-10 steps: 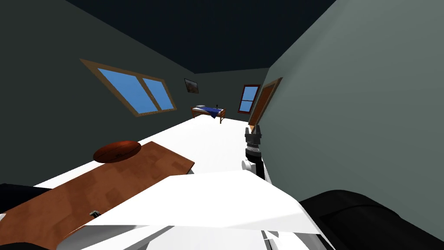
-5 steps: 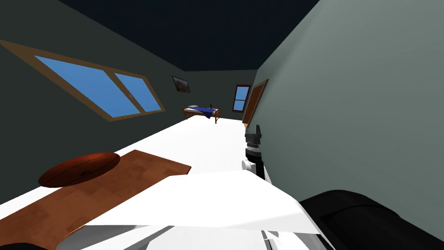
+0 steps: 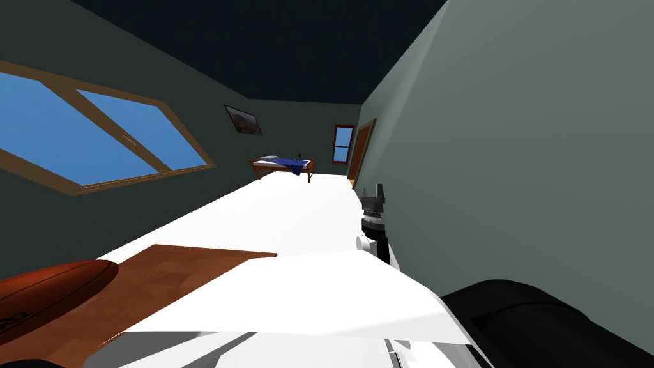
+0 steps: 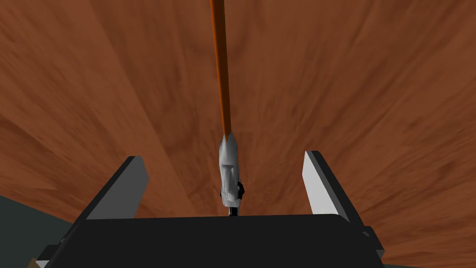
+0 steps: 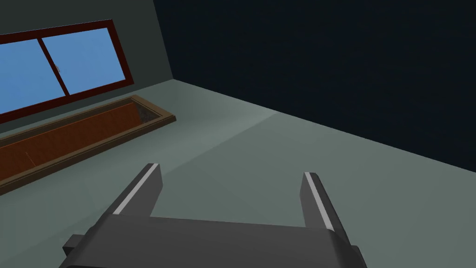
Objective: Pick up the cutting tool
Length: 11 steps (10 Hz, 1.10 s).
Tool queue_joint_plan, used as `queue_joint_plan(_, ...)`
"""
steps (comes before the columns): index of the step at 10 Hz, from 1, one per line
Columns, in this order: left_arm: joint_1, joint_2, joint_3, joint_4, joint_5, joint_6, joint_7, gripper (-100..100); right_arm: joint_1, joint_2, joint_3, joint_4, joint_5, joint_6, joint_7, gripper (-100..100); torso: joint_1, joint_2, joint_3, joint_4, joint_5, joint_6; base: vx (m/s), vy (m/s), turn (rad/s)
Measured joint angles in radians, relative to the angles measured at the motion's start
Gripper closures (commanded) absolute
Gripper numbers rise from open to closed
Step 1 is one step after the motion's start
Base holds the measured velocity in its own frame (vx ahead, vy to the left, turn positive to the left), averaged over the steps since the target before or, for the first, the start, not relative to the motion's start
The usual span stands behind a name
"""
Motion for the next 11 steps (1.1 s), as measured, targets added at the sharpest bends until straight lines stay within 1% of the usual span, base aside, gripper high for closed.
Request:
queue_joint_plan(1,0.001,0.001,0.000,0.000,0.001,0.004,0.002,0,0.000,0.000,0.000,0.000,0.000,0.000,0.000,0,-0.002,0.000,0.000,0.000,0.000,-0.001,0.000,0.008,0.010)
queue_joint_plan(2,0.001,0.001,0.000,0.000,0.000,0.003,0.002,-100,0.000,0.000,0.000,0.000,0.000,0.000,0.000,0,-0.004,0.000,0.000,0.000,-0.001,-0.001,-0.004,0.025,-0.025)
queue_joint_plan(4,-0.035,-0.023,-0.007,0.043,0.001,-0.004,-0.016,-100,0.000,0.000,0.000,0.000,0.000,0.000,0.000,0,-0.003,0.001,0.000,0.000,0.000,-0.001,-0.008,0.038,-0.024)
queue_joint_plan(6,-0.060,-0.048,-0.008,0.071,-0.002,-0.006,-0.034,-100,0.000,0.000,0.000,0.000,0.000,0.000,0.000,0,-0.003,0.001,0.001,0.000,0.000,-0.001,-0.008,0.024,-0.010)
queue_joint_plan(7,-0.061,-0.049,-0.008,0.072,-0.002,-0.006,-0.036,100,0.000,0.000,0.000,0.000,0.000,0.000,0.000,0,-0.004,0.001,0.001,0.000,-0.001,-0.001,0.000,0.000,0.000)
queue_joint_plan(11,-0.060,-0.049,-0.008,0.072,-0.002,-0.006,-0.036,100,0.000,0.000,0.000,0.000,0.000,0.000,0.000,0,-0.005,0.000,0.000,0.000,-0.001,-0.001,0.000,0.000,0.000)
